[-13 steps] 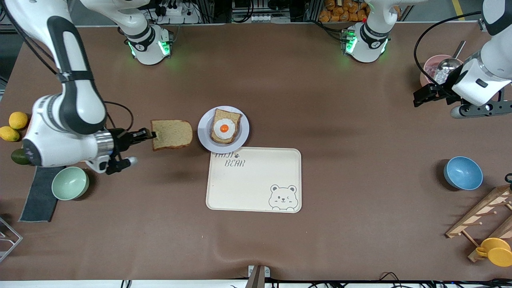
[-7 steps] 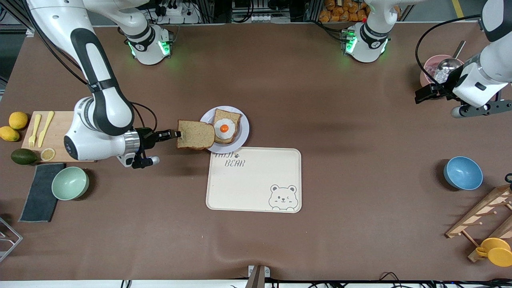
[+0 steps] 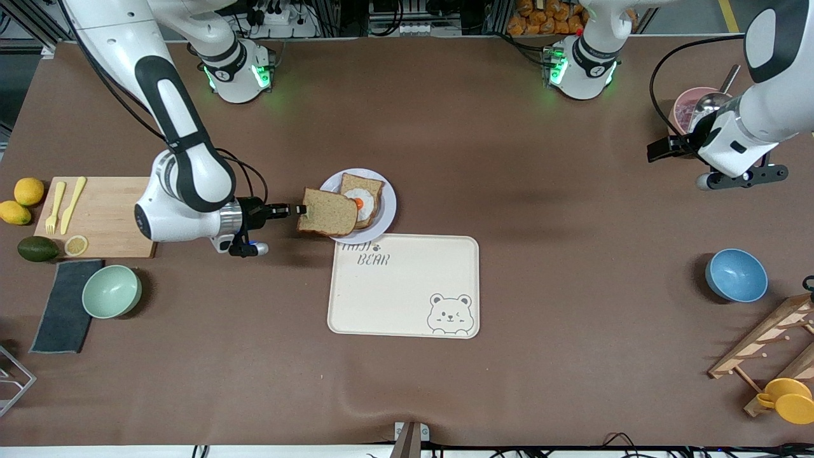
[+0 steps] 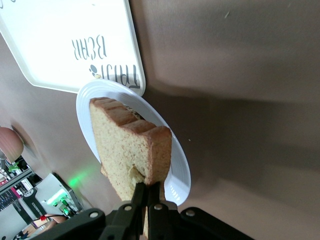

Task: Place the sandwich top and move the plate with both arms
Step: 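Carry the bread slice to the white plate and lay it on the egg toast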

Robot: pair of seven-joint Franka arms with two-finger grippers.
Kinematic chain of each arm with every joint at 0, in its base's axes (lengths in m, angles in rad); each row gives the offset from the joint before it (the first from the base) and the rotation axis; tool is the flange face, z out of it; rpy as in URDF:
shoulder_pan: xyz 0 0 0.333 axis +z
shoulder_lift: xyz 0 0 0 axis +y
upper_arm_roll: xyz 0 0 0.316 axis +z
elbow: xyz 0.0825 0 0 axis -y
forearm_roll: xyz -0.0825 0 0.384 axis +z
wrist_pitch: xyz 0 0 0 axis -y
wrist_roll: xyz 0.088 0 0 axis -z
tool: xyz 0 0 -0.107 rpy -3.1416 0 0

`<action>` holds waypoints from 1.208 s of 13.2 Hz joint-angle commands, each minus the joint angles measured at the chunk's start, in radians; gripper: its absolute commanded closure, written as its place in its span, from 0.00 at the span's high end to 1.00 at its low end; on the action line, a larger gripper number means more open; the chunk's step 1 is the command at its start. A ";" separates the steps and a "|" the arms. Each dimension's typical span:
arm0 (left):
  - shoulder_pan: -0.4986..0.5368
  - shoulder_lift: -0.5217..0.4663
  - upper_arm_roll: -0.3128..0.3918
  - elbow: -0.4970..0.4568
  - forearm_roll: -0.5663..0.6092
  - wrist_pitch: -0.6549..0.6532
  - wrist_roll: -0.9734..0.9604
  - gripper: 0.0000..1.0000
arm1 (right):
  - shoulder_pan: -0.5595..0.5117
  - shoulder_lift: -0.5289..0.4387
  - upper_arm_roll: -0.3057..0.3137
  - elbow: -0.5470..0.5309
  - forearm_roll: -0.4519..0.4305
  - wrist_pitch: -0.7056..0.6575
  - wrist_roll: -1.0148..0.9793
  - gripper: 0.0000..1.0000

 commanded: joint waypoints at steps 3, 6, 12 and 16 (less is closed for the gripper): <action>0.009 -0.030 -0.011 -0.055 0.016 0.004 0.002 1.00 | 0.024 -0.023 -0.013 -0.042 0.039 0.012 0.013 0.00; 0.000 -0.013 -0.013 -0.057 0.004 0.013 0.002 1.00 | 0.034 -0.018 -0.012 -0.058 0.071 0.006 0.013 0.00; 0.005 0.004 -0.011 -0.058 -0.021 0.035 0.002 1.00 | 0.048 -0.004 -0.015 -0.067 0.082 0.001 0.013 0.80; -0.012 0.073 -0.014 0.012 -0.089 0.062 0.002 1.00 | 0.039 -0.016 -0.022 -0.062 0.080 0.001 0.013 1.00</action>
